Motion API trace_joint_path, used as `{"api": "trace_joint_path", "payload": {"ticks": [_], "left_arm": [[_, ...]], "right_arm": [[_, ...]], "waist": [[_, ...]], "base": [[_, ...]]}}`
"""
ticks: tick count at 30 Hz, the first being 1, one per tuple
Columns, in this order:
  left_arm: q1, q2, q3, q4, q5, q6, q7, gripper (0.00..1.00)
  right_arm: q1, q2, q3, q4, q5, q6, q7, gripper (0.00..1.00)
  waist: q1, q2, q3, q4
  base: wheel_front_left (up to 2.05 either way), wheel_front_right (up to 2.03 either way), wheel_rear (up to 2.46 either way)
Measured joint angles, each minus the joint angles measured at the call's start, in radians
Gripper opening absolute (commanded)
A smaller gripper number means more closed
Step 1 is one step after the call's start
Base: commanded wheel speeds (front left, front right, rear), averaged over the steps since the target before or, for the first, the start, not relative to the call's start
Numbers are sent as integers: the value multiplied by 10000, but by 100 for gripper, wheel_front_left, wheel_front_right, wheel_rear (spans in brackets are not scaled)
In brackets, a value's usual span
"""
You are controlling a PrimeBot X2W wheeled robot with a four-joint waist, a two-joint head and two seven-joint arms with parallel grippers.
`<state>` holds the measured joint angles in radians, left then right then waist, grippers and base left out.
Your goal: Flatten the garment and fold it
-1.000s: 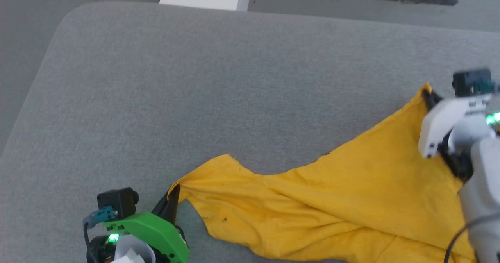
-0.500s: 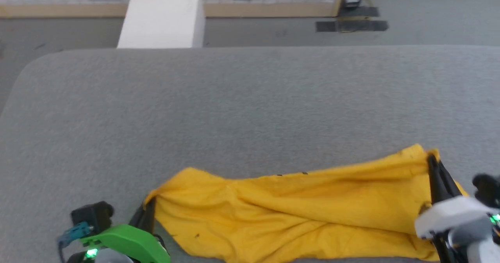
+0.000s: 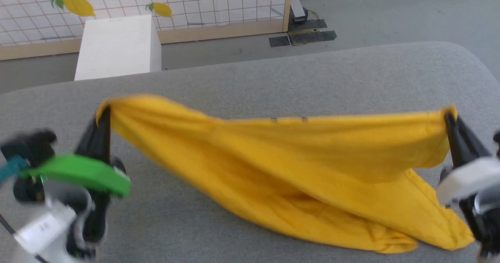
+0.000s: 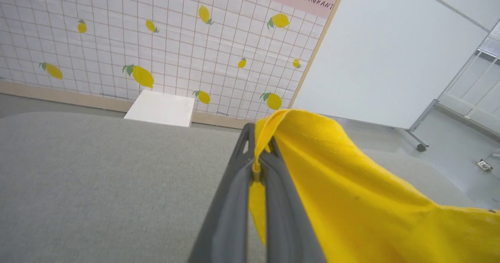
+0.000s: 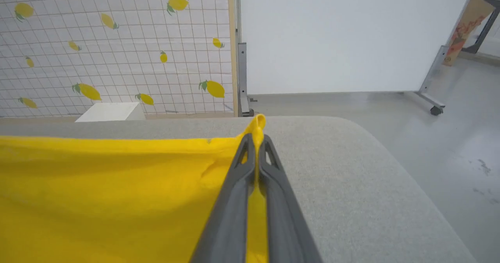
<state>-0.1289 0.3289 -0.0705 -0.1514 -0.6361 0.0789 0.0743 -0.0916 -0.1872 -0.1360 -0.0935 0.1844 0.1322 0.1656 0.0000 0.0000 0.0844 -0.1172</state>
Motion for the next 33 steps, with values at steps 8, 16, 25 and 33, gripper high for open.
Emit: {"api": "trace_joint_path", "payload": {"ticks": [8, 16, 25, 33], "left_arm": [[-4067, 247, 219, 846, -690, -253, 882, 0], [-8762, 587, 405, 2426, -387, -125, 803, 0], [-12938, 1110, 286, 3122, 1118, 178, -637, 0], [-13463, 1384, 288, 4449, 1429, -226, -2127, 0]], "right_arm": [[-3828, -2368, 1714, 224, 763, 0, 1768, 0], [-8186, -3793, 3407, 1764, 1070, 4, 2307, 0], [-12098, -3143, 2715, 3455, -316, 6, 1262, 0], [-12801, -2061, 2383, 4598, -1158, 6, 105, 0]], "waist": [[0, 0, 790, -159], [2, 0, 2346, -230], [4, 0, 4296, -423], [3, 0, 5433, -476]], "base": [[0, 0, 0], [0, 0, 0], [0, 0, 0], [0, 0, 0]]}}
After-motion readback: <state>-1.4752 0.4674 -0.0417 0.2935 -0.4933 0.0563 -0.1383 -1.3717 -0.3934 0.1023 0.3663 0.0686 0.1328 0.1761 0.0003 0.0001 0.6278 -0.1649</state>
